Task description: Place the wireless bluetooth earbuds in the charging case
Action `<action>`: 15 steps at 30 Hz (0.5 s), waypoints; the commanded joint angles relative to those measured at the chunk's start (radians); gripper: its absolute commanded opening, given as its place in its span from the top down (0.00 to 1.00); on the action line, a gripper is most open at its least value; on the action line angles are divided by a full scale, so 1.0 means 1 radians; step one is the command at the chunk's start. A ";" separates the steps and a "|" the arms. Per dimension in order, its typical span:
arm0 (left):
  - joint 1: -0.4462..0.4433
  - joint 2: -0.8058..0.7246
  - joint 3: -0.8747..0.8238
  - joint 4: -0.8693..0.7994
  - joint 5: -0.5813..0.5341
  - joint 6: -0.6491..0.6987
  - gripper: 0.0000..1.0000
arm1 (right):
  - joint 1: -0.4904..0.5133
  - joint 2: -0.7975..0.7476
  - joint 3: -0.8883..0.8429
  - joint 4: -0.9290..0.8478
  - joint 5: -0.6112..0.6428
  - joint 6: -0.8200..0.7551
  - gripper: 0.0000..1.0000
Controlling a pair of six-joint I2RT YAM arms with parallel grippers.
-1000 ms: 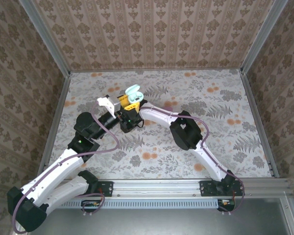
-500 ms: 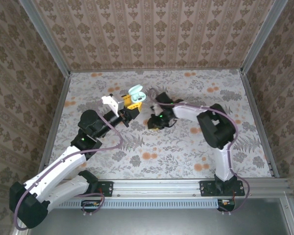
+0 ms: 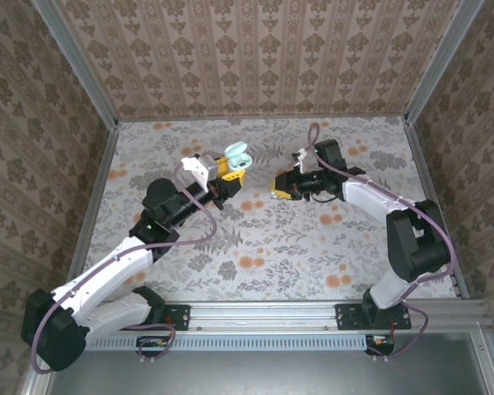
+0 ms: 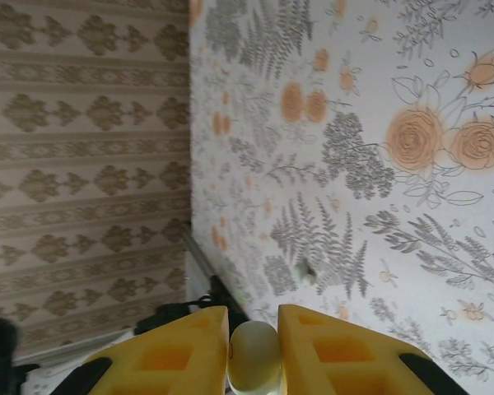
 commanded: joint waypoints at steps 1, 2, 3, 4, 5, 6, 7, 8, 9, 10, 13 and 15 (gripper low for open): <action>-0.009 0.006 0.035 0.060 0.024 -0.019 0.66 | -0.025 -0.040 -0.029 0.078 -0.130 0.074 0.75; -0.008 0.008 0.034 0.061 0.025 -0.021 0.66 | -0.031 -0.044 -0.036 0.110 -0.156 0.095 0.75; -0.008 0.010 0.035 0.061 0.025 -0.022 0.66 | -0.038 -0.045 -0.043 0.139 -0.178 0.117 0.75; -0.009 0.010 0.035 0.060 0.025 -0.021 0.66 | -0.041 -0.046 -0.045 0.157 -0.197 0.131 0.75; -0.009 0.012 0.034 0.063 0.026 -0.022 0.66 | -0.045 -0.045 -0.049 0.175 -0.216 0.144 0.75; -0.009 0.012 0.034 0.063 0.027 -0.021 0.66 | -0.047 -0.044 -0.051 0.189 -0.230 0.155 0.74; -0.009 0.013 0.035 0.063 0.026 -0.021 0.66 | -0.048 -0.043 -0.052 0.194 -0.242 0.157 0.74; -0.008 0.013 0.035 0.063 0.027 -0.021 0.66 | -0.048 -0.044 -0.051 0.193 -0.253 0.156 0.74; -0.008 0.013 0.033 0.063 0.028 -0.022 0.66 | -0.049 -0.044 -0.050 0.191 -0.262 0.156 0.74; -0.009 0.015 0.033 0.062 0.027 -0.022 0.66 | -0.047 -0.041 -0.047 0.189 -0.269 0.155 0.74; -0.010 0.017 0.030 0.065 0.028 -0.024 0.66 | -0.047 -0.029 -0.001 -0.039 -0.187 0.004 0.75; -0.010 0.015 0.027 0.065 0.027 -0.023 0.66 | -0.046 -0.014 0.028 -0.188 -0.086 -0.095 0.75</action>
